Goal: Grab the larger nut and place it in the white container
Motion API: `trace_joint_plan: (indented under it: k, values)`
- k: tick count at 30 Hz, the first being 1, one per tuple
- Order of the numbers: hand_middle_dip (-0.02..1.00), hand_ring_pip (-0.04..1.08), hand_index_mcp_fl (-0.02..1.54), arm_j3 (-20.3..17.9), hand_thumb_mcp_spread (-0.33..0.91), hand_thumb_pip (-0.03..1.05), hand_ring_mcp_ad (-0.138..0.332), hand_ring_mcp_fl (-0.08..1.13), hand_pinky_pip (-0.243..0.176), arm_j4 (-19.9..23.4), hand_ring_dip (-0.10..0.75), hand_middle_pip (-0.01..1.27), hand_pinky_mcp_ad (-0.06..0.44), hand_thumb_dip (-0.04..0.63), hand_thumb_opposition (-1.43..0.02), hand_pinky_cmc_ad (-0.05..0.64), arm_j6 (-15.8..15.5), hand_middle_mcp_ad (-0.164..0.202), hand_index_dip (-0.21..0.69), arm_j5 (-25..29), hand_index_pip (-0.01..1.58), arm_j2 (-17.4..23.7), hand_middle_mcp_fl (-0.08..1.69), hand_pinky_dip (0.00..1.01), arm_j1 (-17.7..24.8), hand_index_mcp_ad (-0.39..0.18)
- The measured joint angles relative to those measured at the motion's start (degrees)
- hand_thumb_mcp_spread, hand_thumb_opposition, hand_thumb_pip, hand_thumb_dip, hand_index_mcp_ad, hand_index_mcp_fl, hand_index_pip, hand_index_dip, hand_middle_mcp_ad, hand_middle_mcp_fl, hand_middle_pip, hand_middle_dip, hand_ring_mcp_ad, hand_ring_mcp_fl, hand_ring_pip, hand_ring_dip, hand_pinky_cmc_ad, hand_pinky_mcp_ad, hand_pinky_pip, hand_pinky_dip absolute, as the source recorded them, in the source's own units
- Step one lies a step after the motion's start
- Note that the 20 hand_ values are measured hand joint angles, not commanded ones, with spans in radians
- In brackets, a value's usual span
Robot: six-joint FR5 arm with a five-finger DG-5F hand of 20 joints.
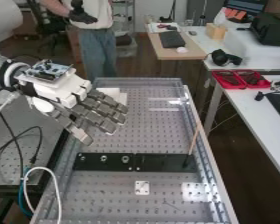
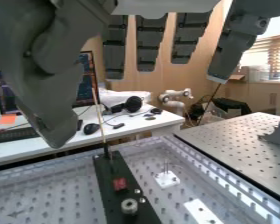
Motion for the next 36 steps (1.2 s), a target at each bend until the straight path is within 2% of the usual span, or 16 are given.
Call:
trace_joint_plan:
  k: [7, 16, 24, 25, 28, 30, 33, 36]
  values:
    - [0.22, 0.09, 0.04, -1.8, 0.23, 0.7, 0.096, 0.0, -0.093, 3.5, 0.119, 0.12, 0.278, 0.175, -0.85, 0.316, 0.5, 0.003, -0.122, -0.9, 1.01, -3.8, 0.02, 0.57, -2.6, -0.152]
    - [0.22, 0.09, 0.0, -2.9, 0.27, 0.7, 0.099, 0.01, -0.096, 9.2, 0.119, 0.12, 0.265, 0.175, -0.87, 0.316, 1.4, 0.0, -0.056, -3.2, 1.36, -9.4, 0.02, 0.56, -4.7, -0.176]
    - [0.22, 0.09, 0.0, -4.1, 0.28, 0.72, 0.096, 0.0, -0.096, 16.0, 0.119, 0.12, 0.265, 0.176, -0.87, 0.318, 1.8, -0.002, 0.031, -3.1, 1.51, -12.7, 0.02, 0.54, -4.9, -0.187]
    - [0.22, 0.09, 0.01, -4.1, 0.29, 0.72, 0.096, 0.0, -0.096, 16.5, 0.119, 0.12, 0.265, 0.176, -0.87, 0.318, 1.7, -0.002, 0.065, -3.2, 1.53, -13.0, 0.02, 0.55, -5.0, -0.187]
    - [0.22, 0.08, 0.01, -4.1, 0.29, 0.72, 0.093, 0.0, -0.096, 17.2, 0.119, 0.12, 0.265, 0.173, -0.87, 0.318, 1.0, -0.002, 0.096, -3.9, 1.54, -14.0, 0.02, 0.52, -5.4, -0.188]
    - [0.22, 0.08, 0.01, -3.8, 0.3, 0.72, 0.086, 0.0, -0.096, 17.5, 0.119, 0.12, 0.244, 0.173, -0.88, 0.316, 0.4, -0.005, 0.108, -4.6, 1.56, -14.6, 0.02, 0.51, -5.7, -0.194]
    - [0.22, 0.08, 0.01, -3.4, 0.31, 0.72, 0.086, 0.0, -0.096, 17.7, 0.119, 0.12, 0.244, 0.188, -0.88, 0.316, -0.3, -0.005, 0.154, -5.6, 1.56, -15.4, 0.02, 0.51, -6.2, -0.199]
    - [0.22, 0.08, 0.01, -2.8, 0.32, 0.72, 0.086, 0.0, -0.096, 17.9, 0.119, 0.12, 0.248, 0.188, -0.88, 0.316, -0.9, -0.005, 0.155, -6.9, 1.55, -16.2, 0.02, 0.5, -6.7, -0.202]
